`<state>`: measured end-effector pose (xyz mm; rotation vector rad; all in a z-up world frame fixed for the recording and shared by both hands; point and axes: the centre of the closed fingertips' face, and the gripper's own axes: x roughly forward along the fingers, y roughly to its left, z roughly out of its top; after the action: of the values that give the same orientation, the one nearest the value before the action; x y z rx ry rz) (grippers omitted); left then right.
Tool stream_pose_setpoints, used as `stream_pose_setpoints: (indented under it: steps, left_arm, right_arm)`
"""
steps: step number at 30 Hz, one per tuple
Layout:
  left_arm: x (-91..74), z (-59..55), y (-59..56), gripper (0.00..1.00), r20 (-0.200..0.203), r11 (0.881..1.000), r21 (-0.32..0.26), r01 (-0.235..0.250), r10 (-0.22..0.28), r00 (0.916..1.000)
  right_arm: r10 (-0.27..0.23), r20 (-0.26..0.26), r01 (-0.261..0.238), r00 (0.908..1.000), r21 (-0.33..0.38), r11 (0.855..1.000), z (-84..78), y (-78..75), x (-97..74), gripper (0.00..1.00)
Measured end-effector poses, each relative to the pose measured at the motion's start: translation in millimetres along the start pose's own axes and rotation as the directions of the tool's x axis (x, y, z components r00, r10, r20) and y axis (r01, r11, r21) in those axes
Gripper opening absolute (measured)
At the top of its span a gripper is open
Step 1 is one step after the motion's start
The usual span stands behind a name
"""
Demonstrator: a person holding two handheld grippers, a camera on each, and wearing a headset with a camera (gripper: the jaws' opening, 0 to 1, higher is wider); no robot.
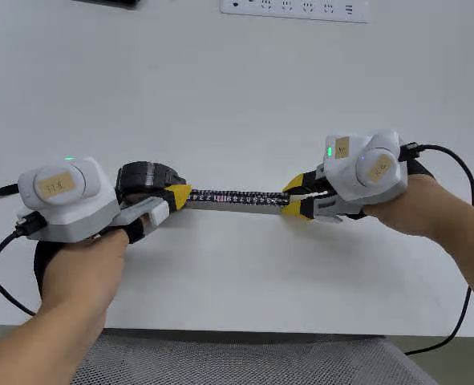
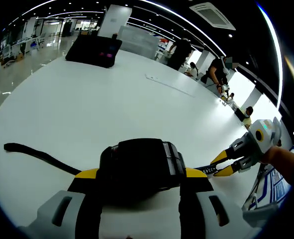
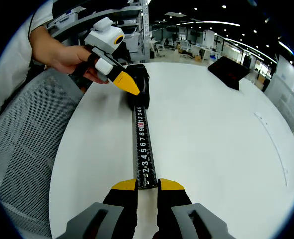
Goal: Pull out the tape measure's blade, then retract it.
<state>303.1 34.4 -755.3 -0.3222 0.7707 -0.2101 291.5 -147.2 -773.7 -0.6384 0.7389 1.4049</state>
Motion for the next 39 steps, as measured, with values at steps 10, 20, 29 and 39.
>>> stream_pose_setpoints:
  steps: [10, 20, 29, 39]
  left_arm:
    - [-0.1, 0.4, 0.3, 0.58, 0.001, 1.0, -0.005, 0.006, -0.006, 1.0]
    - [-0.4, 0.7, 0.5, 0.58, 0.002, 1.0, -0.009, 0.012, -0.012, 0.9999]
    - [-0.4, 0.7, 0.7, 0.58, -0.001, 1.0, -0.006, 0.011, -0.011, 0.9999]
    - [-0.8, 0.7, 0.9, 0.58, 0.0, 1.0, -0.007, 0.013, -0.013, 0.9999]
  right_arm:
    - [0.005, 0.01, -0.005, 0.9999, -0.01, 1.0, 9.4, 0.1, 9.0, 0.11]
    - [0.016, 0.028, -0.016, 0.9995, -0.011, 1.0, 22.6, 2.9, 19.1, 0.11]
    - [0.026, 0.045, -0.025, 0.9986, -0.01, 1.0, 31.6, 3.7, 30.1, 0.11]
    - [0.039, 0.072, -0.038, 0.9966, -0.011, 0.999, 48.9, 3.1, 45.5, 0.11]
